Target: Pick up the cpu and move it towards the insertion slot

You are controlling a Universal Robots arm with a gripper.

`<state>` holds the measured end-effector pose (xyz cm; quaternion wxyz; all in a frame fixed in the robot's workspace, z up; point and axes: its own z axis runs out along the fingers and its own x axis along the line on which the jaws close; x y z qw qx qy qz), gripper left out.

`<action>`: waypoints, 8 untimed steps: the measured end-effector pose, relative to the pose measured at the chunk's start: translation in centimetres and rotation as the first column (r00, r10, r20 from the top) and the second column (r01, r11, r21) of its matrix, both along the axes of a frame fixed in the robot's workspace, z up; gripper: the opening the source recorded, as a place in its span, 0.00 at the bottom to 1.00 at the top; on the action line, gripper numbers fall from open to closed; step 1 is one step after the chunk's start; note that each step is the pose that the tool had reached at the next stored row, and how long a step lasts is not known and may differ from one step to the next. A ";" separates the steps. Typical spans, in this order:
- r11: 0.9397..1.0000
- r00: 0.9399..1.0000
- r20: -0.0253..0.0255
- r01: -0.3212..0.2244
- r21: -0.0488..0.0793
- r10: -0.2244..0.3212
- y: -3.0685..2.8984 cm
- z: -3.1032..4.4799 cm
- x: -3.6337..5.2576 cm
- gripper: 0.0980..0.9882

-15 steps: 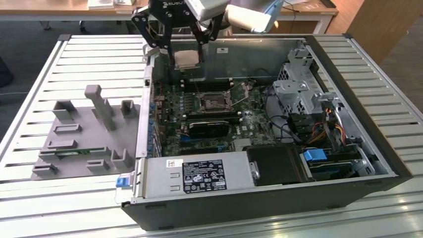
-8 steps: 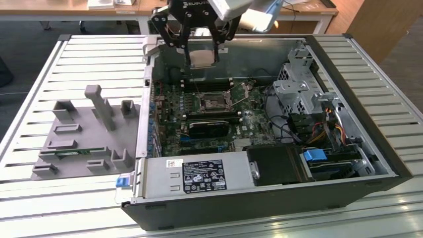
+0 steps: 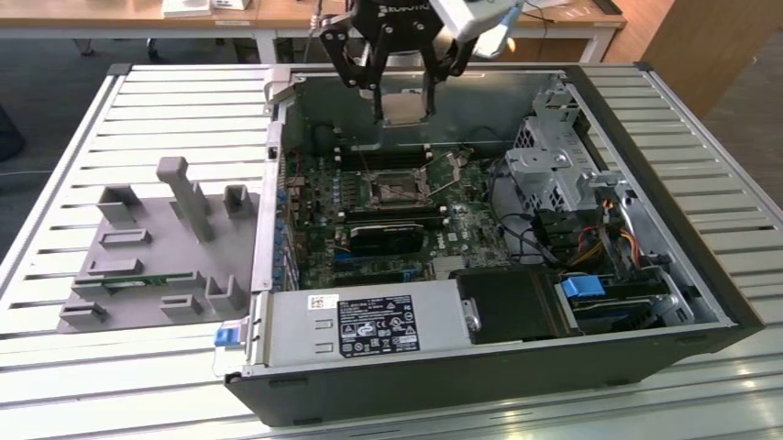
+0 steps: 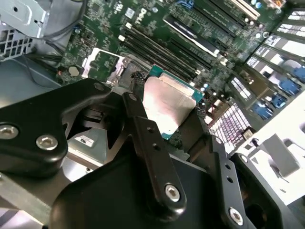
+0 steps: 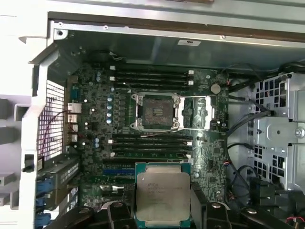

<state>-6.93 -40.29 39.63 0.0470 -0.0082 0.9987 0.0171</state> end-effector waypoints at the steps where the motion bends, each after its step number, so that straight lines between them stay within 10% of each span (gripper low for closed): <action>1: 1.000 1.000 -0.003 0.000 0.000 0.000 0.05 -0.06 0.35 0.50; 8: 1.000 1.000 -0.028 0.000 0.000 0.000 0.51 -0.62 1.91 0.50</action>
